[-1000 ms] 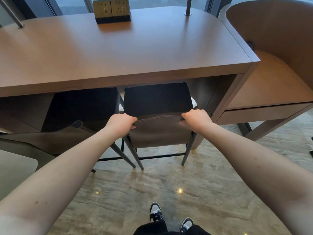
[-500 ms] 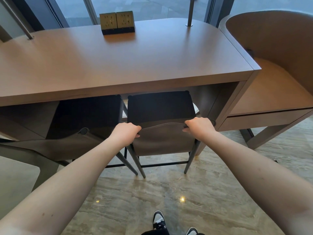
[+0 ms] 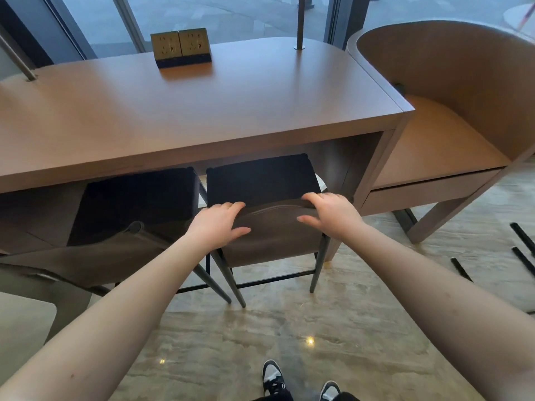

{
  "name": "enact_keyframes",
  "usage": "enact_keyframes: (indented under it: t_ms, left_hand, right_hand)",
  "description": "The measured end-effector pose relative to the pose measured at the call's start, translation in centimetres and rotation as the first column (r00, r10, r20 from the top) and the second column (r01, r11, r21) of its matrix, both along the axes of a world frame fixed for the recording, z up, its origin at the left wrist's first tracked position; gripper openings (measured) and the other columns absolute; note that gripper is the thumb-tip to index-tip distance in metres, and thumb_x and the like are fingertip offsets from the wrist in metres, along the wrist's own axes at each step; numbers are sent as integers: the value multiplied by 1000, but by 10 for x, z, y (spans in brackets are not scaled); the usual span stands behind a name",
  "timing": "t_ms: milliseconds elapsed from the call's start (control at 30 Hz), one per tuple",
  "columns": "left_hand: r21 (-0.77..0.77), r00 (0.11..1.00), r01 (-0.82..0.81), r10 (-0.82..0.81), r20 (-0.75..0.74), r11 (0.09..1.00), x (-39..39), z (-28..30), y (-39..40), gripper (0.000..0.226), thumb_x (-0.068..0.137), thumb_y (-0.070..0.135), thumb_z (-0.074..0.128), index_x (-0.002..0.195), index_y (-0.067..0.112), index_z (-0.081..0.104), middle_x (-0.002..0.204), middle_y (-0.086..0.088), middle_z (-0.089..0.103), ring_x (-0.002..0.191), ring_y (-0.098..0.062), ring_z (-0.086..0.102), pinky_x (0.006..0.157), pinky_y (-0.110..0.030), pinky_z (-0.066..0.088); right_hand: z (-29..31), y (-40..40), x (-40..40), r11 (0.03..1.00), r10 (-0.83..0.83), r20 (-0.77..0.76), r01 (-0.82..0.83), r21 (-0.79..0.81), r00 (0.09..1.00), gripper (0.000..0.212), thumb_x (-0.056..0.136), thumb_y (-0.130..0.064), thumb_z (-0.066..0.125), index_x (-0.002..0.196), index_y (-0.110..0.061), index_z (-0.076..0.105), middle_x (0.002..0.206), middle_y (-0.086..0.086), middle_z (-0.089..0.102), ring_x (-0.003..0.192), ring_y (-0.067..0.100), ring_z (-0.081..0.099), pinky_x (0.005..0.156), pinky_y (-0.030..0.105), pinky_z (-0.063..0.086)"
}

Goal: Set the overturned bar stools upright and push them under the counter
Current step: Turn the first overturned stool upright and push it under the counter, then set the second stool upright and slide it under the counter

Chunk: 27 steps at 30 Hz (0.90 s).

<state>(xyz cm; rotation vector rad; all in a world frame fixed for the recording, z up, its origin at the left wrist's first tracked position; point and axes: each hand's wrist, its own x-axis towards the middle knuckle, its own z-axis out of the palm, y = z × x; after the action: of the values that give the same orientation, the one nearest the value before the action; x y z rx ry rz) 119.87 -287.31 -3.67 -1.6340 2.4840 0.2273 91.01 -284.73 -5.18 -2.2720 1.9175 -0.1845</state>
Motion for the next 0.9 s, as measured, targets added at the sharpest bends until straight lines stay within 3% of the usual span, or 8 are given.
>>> enact_keyframes:
  t_ms: [133,333,500,567,633,700,767,900]
  left_hand:
    - [-173,943,126,-172,-284,977,-39,18,22,66,97,60,45,152,24,37,150,-2,52,134,-24,52,105,-43,46]
    - [-228,802,329,-398,-444,916,-125,30,62,79,90,77,31,155,32,24,157,4,41,142,-19,42,113,-43,36]
    - [-311,541,469,-547,-639,827,-195,37,112,82,89,62,47,156,49,3,157,42,2,142,21,2,113,-21,10]
    - [-298,407,501,-525,-748,813,-227,42,136,79,92,60,46,158,42,7,161,35,4,147,14,6,113,-18,11]
    - [-312,269,536,-509,-818,784,-256,50,162,84,94,72,35,161,27,12,167,19,10,153,-5,14,120,-22,16]
    - [-352,141,592,-523,-841,725,-288,60,194,90,93,76,31,160,17,15,168,5,14,154,-20,18,123,-44,24]
    - [-391,48,639,-541,-840,663,-323,71,232,91,95,74,32,159,11,16,168,-3,17,154,-28,19,118,-61,26]
    - [-412,-70,712,-527,-847,568,-389,88,320,94,95,73,32,158,4,17,167,-10,19,153,-34,20,114,-66,29]
  right_hand:
    - [11,43,-12,989,-123,232,140,-55,965,61,95,-59,51,145,-23,46,142,1,58,130,23,54,104,39,44]
    - [15,129,-59,919,-308,545,392,-42,780,67,94,-66,42,149,-28,36,152,-3,44,139,16,40,108,38,36]
    - [21,229,-101,810,-285,785,576,-109,550,83,89,-77,36,155,-29,25,161,-10,29,148,9,27,119,42,28]
    - [29,273,-117,748,-241,840,644,-158,485,88,88,-79,35,157,-27,20,163,-10,25,149,9,25,120,39,26]
    - [40,313,-130,690,-204,883,702,-176,422,91,86,-81,35,158,-27,17,164,-9,22,150,9,23,121,36,25]
    - [52,358,-147,617,-197,897,761,-201,397,94,85,-82,34,158,-26,15,164,-8,20,151,10,22,121,37,25]
    - [62,407,-165,552,-229,891,806,-213,393,94,86,-82,32,158,-24,15,164,-9,20,151,10,21,121,44,25]
    - [80,513,-201,433,-245,891,865,-252,382,91,86,-81,33,157,-25,18,164,-6,21,151,12,20,121,53,22]
